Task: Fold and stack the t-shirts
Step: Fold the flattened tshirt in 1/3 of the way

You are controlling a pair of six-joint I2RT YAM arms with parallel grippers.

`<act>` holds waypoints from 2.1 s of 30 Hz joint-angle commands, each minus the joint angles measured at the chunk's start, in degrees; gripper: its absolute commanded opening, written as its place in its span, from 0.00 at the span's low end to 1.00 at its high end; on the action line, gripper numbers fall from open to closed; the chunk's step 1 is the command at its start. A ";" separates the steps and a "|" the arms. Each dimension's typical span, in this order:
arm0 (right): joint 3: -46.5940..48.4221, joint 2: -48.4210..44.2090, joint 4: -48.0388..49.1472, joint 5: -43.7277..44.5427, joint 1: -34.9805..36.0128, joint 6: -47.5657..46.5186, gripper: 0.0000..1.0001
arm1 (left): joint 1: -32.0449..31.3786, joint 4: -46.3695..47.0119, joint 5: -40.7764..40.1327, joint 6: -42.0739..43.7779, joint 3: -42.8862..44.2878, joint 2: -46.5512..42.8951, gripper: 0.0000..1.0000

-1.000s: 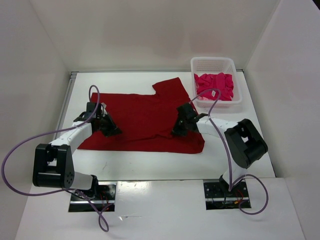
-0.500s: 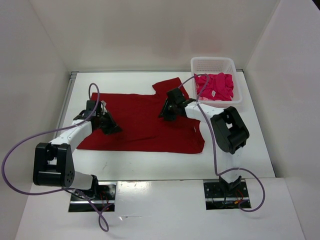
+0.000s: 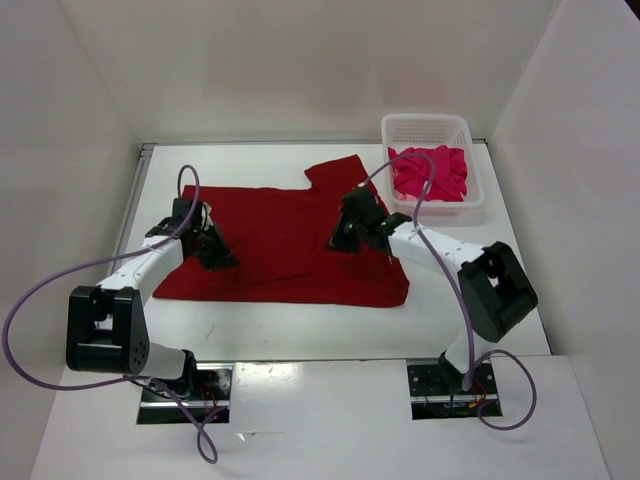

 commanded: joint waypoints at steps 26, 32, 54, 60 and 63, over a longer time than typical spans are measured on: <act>-14.83 5.49 -1.87 1.05 17.72 3.02 0.00 | -8.88 -3.06 0.93 -7.37 -12.03 6.95 0.00; -17.11 -0.56 -6.17 0.96 18.25 2.41 0.00 | -6.78 -10.61 -0.47 -11.43 -13.01 -4.82 0.00; 3.71 -10.69 -5.47 -2.38 5.59 -7.34 0.00 | 10.89 4.05 -15.32 -3.60 35.14 25.91 0.33; 2.39 -11.83 -5.47 -3.52 4.19 -7.35 0.03 | 14.68 1.08 -19.80 -2.03 49.82 40.66 0.40; 1.78 -11.83 -5.47 -3.52 3.66 -7.96 0.05 | 14.68 -1.12 -21.83 -0.61 55.79 45.59 0.41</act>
